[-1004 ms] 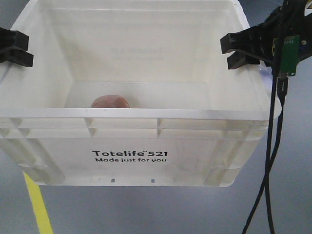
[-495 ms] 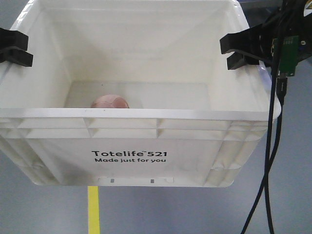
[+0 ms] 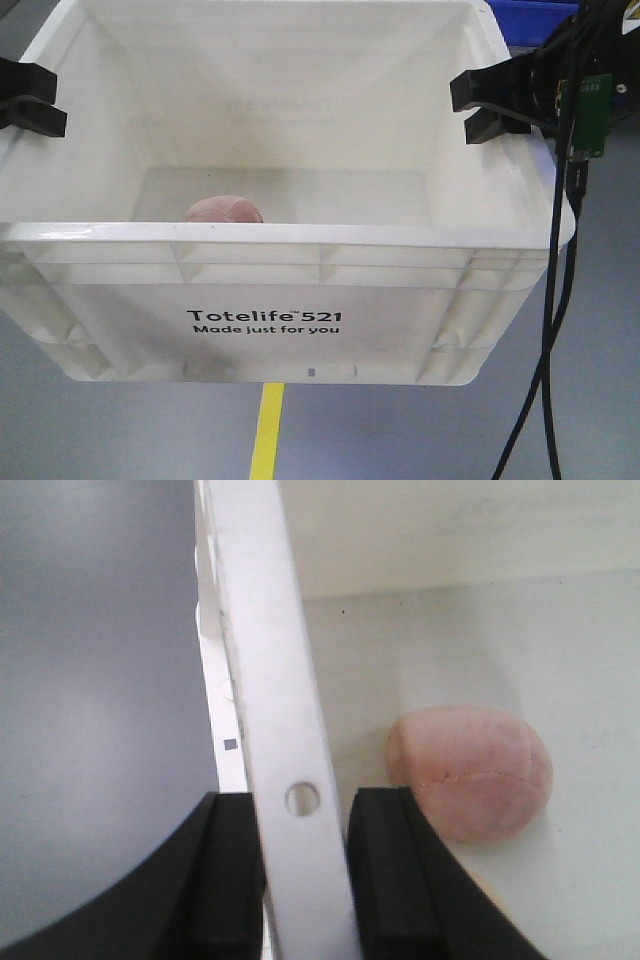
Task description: Place moving items into box and shelve
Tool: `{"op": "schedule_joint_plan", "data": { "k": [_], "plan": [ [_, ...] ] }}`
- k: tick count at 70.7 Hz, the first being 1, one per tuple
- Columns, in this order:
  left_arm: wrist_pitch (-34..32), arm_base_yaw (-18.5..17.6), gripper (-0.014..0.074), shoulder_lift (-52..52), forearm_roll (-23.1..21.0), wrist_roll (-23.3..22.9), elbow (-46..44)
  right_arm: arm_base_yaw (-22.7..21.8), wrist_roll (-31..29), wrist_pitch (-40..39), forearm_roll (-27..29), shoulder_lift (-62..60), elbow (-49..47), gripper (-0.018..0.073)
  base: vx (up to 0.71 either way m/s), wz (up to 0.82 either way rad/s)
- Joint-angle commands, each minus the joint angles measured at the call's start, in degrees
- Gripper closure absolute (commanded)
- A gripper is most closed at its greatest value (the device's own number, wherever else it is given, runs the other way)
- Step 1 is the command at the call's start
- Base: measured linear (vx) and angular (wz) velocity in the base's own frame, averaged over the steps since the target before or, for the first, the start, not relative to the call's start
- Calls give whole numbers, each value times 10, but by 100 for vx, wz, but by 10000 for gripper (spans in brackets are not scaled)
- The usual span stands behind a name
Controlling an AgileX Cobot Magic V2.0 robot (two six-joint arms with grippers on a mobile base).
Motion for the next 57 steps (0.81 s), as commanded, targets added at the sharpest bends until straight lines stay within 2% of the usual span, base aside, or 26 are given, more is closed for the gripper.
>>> {"op": "schedule_joint_plan", "data": {
  "k": [1,27,57],
  "plan": [
    [-61,-3,613,-23,-25,14,-27,-1,-16,-57,8,-24,-25,571,31,40],
    [-60,-3,613,-23,-25,14,-27,-1,-16,-57,8,-24,-25,571,35,29],
    [-60,-3,613,-23,-25,14,-27,-1,-16,-57,8,-24,-25,571,41,14]
  ]
}}
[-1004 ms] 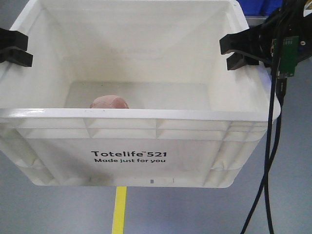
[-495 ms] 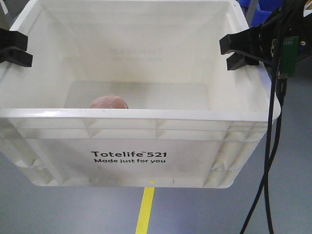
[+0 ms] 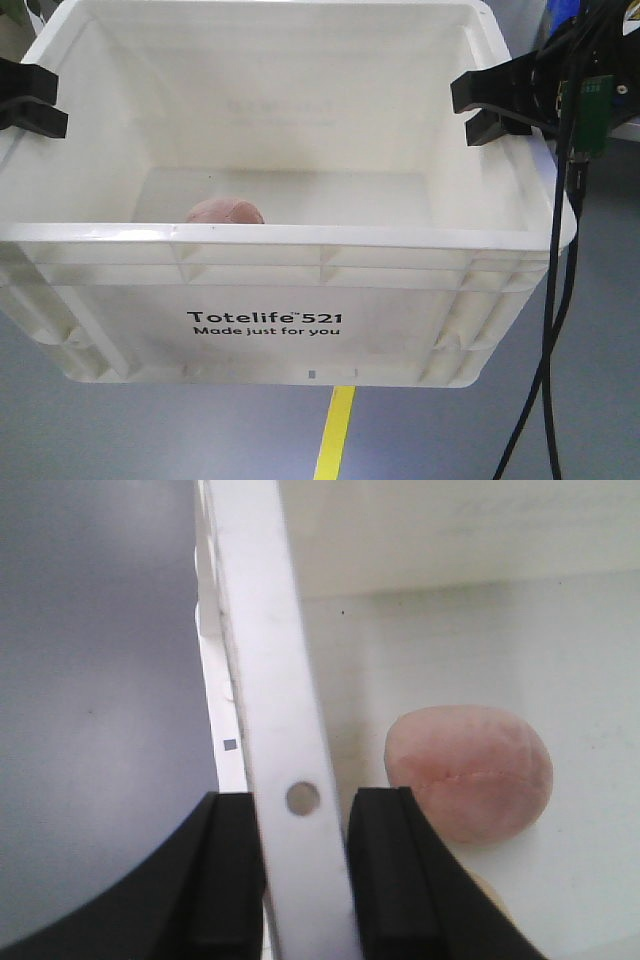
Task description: Place moving items into box and shelve
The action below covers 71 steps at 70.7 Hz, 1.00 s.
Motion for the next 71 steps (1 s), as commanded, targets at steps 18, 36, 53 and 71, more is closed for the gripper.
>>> {"op": "schedule_joint_plan", "data": {
  "k": [18,36,53,71],
  "plan": [
    [-62,-3,613,-23,-25,14,-27,-1,-17,-61,7,-24,-25,571,46,12],
    [-62,-3,613,-23,-25,14,-27,-1,-17,-61,7,-24,-25,571,49,6],
    [-62,-3,613,-23,-25,14,-27,-1,-17,-61,8,-24,-25,571,52,0],
    [-62,-3,613,-23,-25,14,-27,-1,-17,-61,8,-24,-25,571,53,-6]
  ]
}}
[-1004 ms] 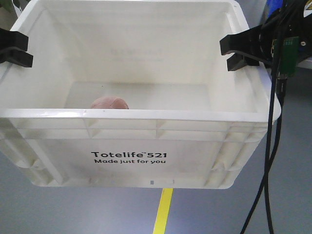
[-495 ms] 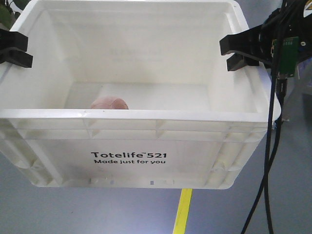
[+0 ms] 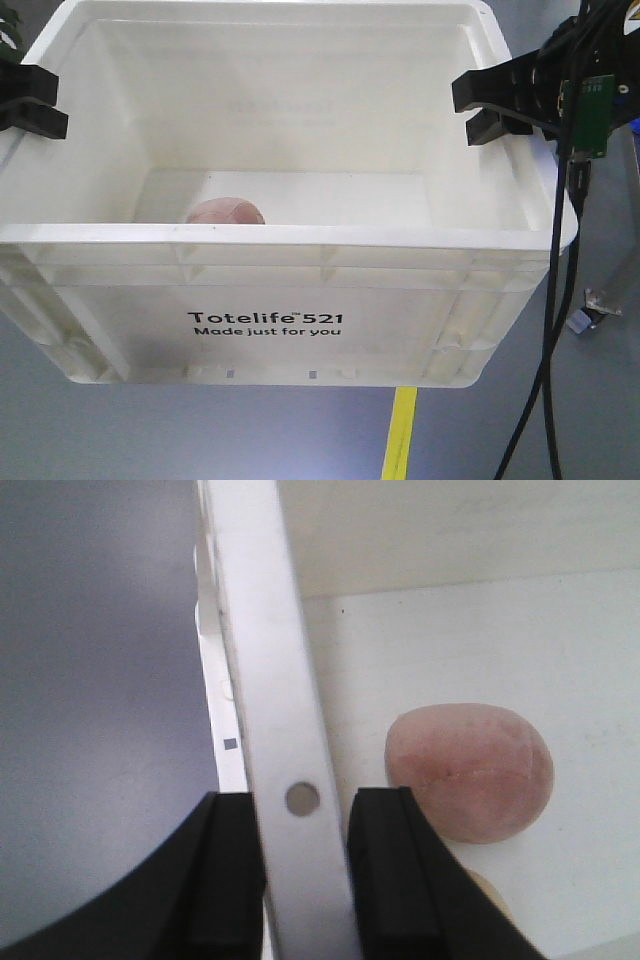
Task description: Place moving items into box and shelve
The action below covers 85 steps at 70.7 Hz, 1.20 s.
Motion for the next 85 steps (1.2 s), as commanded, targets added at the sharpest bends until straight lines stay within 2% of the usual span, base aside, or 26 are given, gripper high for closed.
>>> {"op": "schedule_joint_plan", "data": {
  "k": [1,85],
  "plan": [
    [-64,-3,613,-23,-25,14,-27,-1,-17,-61,8,-24,-25,571,53,-7],
    [-64,-3,613,-23,-24,14,-27,-1,-17,-61,8,-24,-25,571,54,-10]
  ]
}}
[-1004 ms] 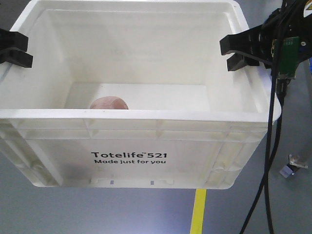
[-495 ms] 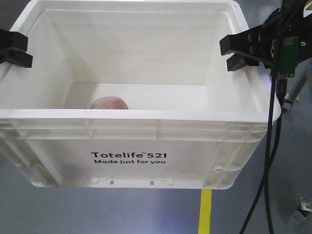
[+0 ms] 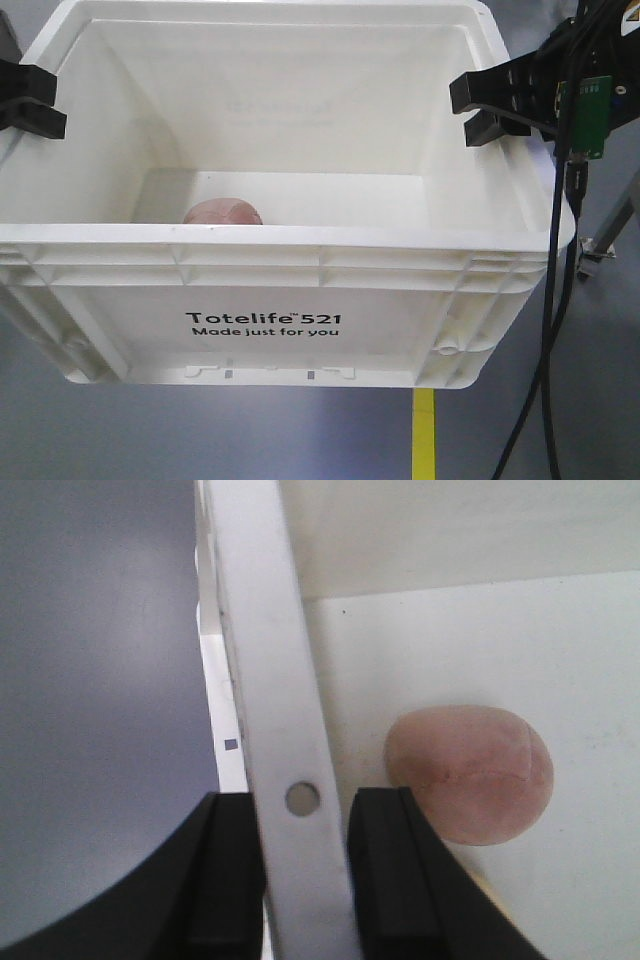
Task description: Place moving items into box and shelve
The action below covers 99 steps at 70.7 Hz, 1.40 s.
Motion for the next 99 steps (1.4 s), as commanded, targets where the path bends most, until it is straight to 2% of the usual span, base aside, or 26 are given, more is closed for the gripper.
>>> {"op": "schedule_joint_plan", "data": {
  "k": [1,99],
  "plan": [
    [-64,-3,613,-23,-26,14,-27,-1,-17,-61,8,-24,-25,571,56,-17],
    [-64,-3,613,-23,-26,14,-27,-1,-17,-61,8,-24,-25,571,56,-8]
  ]
}}
